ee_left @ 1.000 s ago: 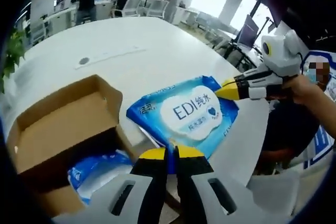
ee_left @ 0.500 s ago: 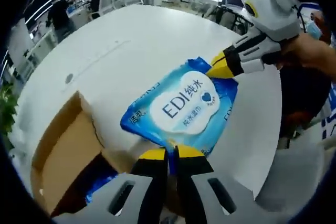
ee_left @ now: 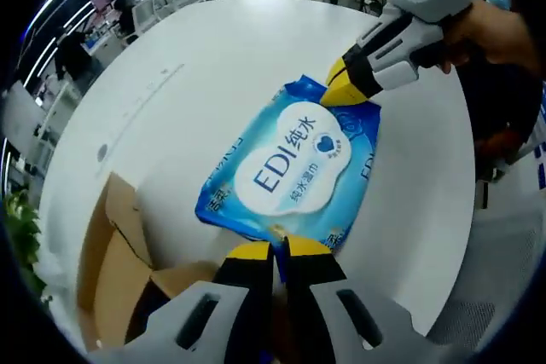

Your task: Operate the shoe box by opening the lid, removing the specified soft item, and placing it in the target area until the item is outside and the box remains undamaged.

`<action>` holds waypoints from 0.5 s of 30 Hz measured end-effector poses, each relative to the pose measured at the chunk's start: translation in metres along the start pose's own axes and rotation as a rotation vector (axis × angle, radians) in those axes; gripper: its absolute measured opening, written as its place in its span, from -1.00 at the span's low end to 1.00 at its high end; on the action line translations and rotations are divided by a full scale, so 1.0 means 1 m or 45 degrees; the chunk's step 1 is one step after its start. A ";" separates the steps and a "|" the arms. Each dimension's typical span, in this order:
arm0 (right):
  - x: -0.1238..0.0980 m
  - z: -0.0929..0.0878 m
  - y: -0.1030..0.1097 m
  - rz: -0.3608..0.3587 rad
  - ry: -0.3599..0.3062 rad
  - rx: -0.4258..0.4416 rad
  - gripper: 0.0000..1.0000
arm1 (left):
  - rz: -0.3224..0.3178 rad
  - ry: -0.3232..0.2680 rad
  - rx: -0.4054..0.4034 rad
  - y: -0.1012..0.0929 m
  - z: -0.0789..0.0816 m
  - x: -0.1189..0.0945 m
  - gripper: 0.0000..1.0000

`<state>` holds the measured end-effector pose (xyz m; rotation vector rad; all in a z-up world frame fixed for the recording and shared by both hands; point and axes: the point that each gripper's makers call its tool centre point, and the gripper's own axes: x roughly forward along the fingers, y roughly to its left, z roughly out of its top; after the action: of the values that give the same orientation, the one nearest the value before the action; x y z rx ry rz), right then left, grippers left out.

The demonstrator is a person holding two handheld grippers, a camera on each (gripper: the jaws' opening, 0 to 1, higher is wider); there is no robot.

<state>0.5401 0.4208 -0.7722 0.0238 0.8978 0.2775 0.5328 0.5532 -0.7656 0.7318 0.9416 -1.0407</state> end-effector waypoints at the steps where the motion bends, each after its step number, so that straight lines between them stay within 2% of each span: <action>1: 0.001 0.000 0.000 -0.002 -0.001 0.001 -1.00 | 0.000 0.000 0.004 0.000 0.000 0.000 -0.98; 8: 0.002 0.001 -0.001 0.000 -0.010 0.016 -1.00 | -0.027 0.022 0.009 -0.003 -0.004 0.000 -0.95; 15: 0.002 0.002 -0.003 -0.016 -0.022 0.005 -0.96 | -0.012 -0.004 0.066 -0.002 -0.005 -0.006 -0.89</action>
<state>0.5434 0.4188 -0.7734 0.0240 0.8810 0.2633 0.5285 0.5589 -0.7622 0.7691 0.9189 -1.0775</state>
